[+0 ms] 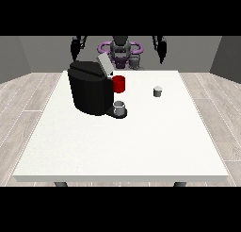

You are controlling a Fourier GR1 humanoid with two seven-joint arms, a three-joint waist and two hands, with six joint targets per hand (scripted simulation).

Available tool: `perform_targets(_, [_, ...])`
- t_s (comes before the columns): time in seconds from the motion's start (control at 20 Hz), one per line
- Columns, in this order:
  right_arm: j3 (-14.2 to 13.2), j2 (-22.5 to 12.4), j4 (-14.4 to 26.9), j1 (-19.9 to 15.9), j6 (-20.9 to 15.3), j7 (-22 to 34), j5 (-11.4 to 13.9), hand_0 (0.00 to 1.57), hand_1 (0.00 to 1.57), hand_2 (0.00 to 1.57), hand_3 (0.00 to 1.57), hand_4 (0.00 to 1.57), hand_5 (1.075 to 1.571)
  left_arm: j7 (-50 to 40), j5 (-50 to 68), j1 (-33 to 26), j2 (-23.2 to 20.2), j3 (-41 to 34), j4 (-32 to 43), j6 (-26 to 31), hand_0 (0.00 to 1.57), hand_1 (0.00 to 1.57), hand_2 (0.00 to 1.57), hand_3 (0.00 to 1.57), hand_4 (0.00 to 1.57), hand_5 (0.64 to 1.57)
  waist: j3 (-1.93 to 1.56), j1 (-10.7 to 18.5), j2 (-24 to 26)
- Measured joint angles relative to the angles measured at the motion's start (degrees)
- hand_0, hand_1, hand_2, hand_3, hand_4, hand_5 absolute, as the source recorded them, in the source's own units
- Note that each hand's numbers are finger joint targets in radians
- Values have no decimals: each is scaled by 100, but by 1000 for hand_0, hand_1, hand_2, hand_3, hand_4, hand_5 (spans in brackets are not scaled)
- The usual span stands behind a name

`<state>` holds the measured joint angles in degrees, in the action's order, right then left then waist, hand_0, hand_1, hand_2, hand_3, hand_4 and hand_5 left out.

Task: Insert the coffee pod into the coffee machine and close the lid

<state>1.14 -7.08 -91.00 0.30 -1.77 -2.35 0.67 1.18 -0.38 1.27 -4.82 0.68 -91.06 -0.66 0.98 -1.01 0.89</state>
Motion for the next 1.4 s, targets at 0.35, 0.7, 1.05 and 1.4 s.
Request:
perform_targets(0.35, [-91, 152, 103, 106, -54, 179, -61, 0, 0, 0, 0, 109, 1571, 518, 150, -178, -247, -131, 99, 474, 0, 0, 0, 0, 213, 1571, -82, 76, 88])
perform_targets(0.7, [-286, 463, 74, -24, -380, -294, -161, 0, 0, 0, 0, 217, 1571, 626, -107, 293, -1008, -556, 616, 757, 0, 0, 0, 0, 0, 1571, -95, -207, -212])
perform_targets(1.05, [-134, 556, -40, -187, -420, -382, -158, 0, 0, 0, 0, 186, 1571, 404, -56, 1076, -1464, -942, 1635, 1085, 0, 0, 0, 0, 0, 1571, -98, -523, -558])
perform_targets(1.4, [-113, 540, -192, -441, -375, -227, -202, 0, 0, 0, 0, 281, 1571, 565, -317, 1673, -1747, -1137, 2833, 1134, 0, 0, 0, 0, 0, 1571, -95, -724, -908])
